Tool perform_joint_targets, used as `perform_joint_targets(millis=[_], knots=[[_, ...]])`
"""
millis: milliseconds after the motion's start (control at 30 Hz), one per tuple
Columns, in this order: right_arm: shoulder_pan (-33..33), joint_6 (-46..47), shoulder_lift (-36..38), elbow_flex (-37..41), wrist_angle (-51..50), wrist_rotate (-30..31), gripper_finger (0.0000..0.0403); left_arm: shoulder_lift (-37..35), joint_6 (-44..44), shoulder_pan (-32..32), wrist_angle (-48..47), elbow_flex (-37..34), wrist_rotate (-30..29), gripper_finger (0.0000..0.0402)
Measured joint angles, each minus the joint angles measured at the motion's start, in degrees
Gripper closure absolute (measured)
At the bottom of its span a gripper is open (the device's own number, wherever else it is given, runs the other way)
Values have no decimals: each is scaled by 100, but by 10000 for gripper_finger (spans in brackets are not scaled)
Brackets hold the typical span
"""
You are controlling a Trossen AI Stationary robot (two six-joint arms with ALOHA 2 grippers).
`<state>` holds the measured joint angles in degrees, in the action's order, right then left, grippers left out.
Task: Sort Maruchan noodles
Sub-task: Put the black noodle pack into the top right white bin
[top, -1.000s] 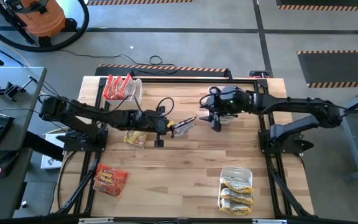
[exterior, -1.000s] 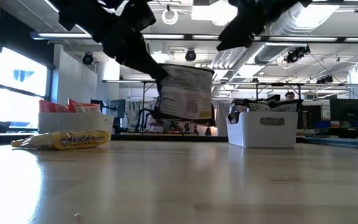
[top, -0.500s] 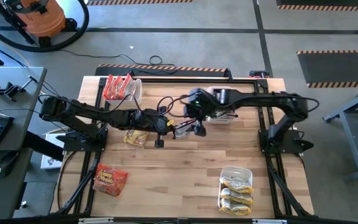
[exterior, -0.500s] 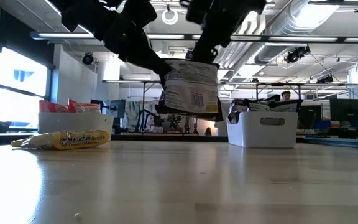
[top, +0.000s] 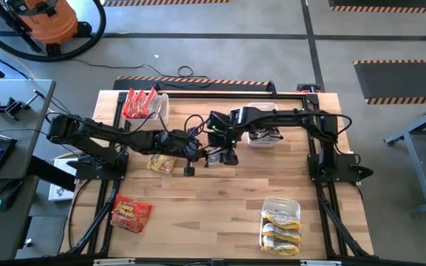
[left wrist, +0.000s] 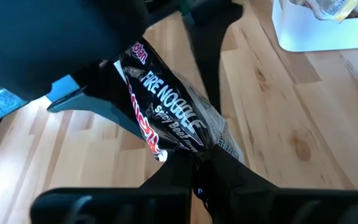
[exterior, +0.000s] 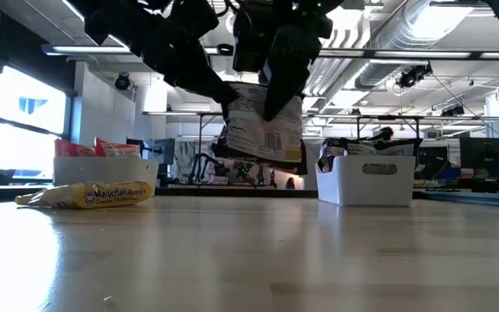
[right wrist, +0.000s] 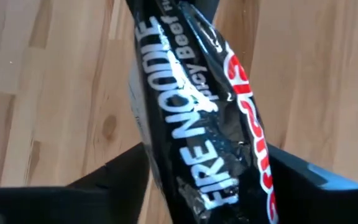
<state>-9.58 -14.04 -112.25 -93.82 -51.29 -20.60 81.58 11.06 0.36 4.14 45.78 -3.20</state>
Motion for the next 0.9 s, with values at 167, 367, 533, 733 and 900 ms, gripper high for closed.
perform_joint_targets(millis=[167,367,533,733,900], knots=[[0,5,-2,0,11,0,239,0,-194,0,2,0,3,392],[27,19,64,2,201,21,313,-337,-421,43,-690,-9,-27,359],[19,-57,346,2,266,72,324,-890,-817,81,171,-722,213,344],[-55,-145,848,2,163,321,321,-1264,-999,85,2365,-1877,298,342],[-289,-291,1542,2,-393,1399,321,-1324,-1126,190,3833,-2473,307,342]])
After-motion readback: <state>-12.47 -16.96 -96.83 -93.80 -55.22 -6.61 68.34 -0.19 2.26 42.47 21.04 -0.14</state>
